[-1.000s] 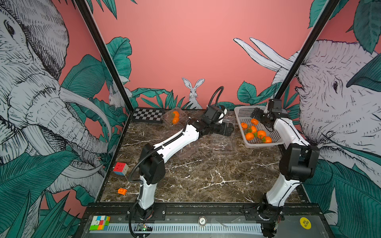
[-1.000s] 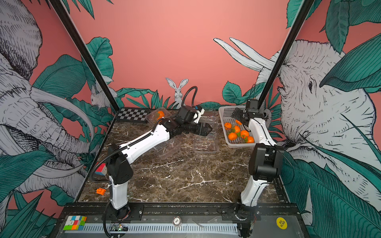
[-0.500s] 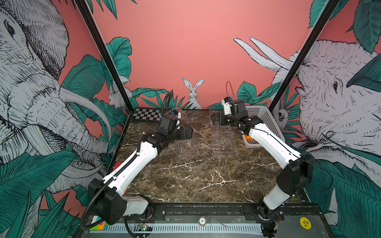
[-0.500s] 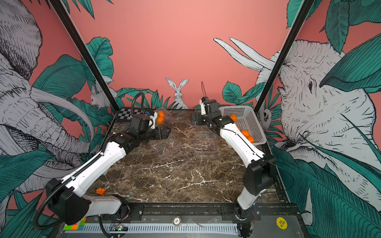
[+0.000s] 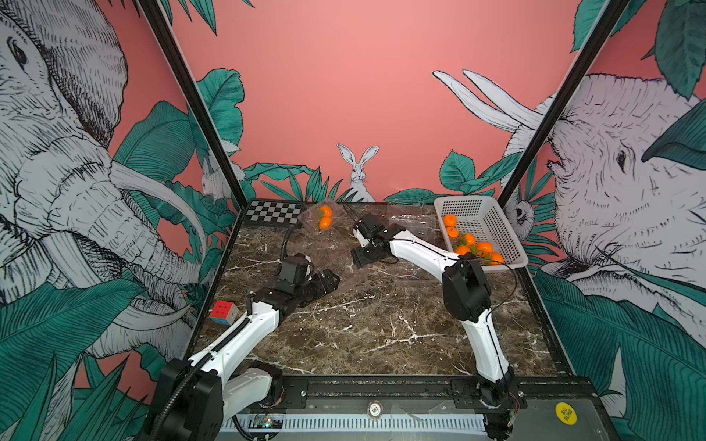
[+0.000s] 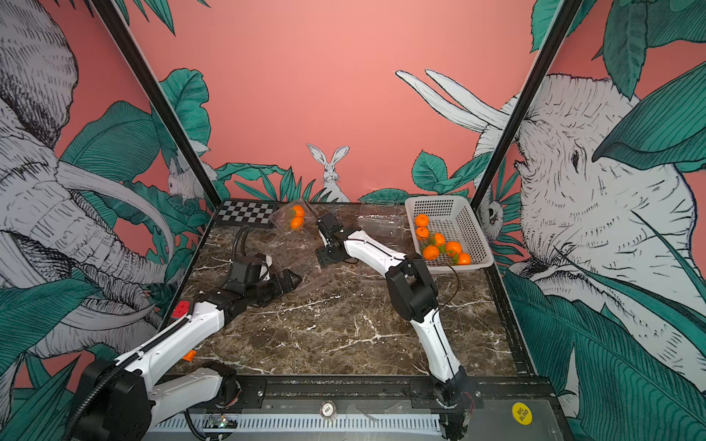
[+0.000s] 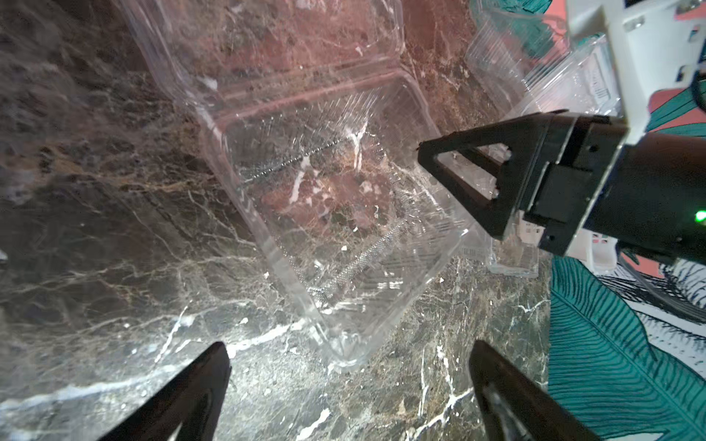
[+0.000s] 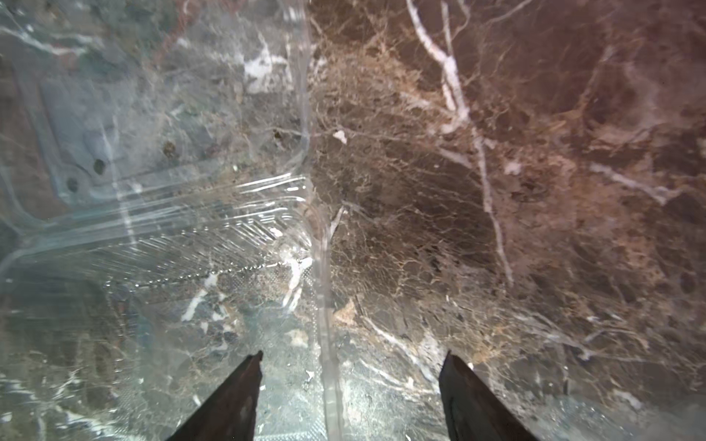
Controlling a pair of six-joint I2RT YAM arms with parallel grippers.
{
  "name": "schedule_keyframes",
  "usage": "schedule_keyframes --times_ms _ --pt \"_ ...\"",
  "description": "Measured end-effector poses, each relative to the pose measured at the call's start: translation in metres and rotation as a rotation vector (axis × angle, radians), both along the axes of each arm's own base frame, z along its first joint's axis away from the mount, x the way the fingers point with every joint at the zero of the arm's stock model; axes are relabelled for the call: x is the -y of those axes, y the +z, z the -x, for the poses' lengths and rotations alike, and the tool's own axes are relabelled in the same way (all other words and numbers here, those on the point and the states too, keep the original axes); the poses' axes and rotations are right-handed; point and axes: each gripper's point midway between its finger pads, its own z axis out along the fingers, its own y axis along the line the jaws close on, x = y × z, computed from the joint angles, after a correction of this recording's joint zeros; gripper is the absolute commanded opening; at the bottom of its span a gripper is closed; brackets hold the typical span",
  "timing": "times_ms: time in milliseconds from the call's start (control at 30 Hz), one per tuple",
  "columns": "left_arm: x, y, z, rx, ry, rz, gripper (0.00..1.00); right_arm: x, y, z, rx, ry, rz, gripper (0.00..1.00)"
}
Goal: Take oranges out of containers
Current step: Move the packing box to the center of the board.
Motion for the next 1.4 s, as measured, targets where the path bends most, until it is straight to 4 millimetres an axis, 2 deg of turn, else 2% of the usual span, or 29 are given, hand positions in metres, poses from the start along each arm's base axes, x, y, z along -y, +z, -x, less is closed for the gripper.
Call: schedule_keyframes --times_ms 100,267,400,567,767,867,967,1133,1267,1400 --pt "-0.001 -0.003 -0.007 -0.007 0.019 0.021 0.99 -0.005 0.002 -0.002 0.006 0.003 0.004 0.55" --pt "-0.016 -0.016 -0.026 -0.040 0.080 0.023 0.99 -0.018 0.003 -0.007 0.016 0.012 -0.001 0.42" --pt "-0.027 -0.031 -0.041 -0.089 0.118 0.019 0.99 -0.023 -0.006 -0.006 0.007 0.019 0.011 0.32" --pt "-0.029 -0.047 -0.051 -0.134 0.127 0.025 0.99 -0.018 -0.020 -0.001 -0.018 0.022 0.041 0.22" --pt "-0.015 -0.055 -0.069 -0.145 0.095 0.079 0.99 -0.003 -0.039 0.012 -0.047 0.016 0.089 0.14" --pt "-0.009 -0.057 -0.077 -0.144 0.101 0.121 0.99 0.008 -0.041 0.021 -0.046 0.005 0.104 0.09" --pt "-0.005 -0.050 -0.081 -0.121 0.112 0.159 0.99 0.019 -0.027 0.027 -0.023 -0.015 0.096 0.05" --pt "0.005 -0.030 -0.089 -0.072 0.097 0.185 0.99 0.027 0.026 0.022 0.085 -0.065 0.042 0.04" --pt "0.023 0.006 -0.111 -0.001 0.059 0.214 0.99 0.030 0.064 0.004 0.169 -0.131 -0.001 0.04" --pt "0.036 0.052 -0.141 0.092 0.029 0.232 0.99 0.039 0.090 -0.018 0.223 -0.204 -0.031 0.05"
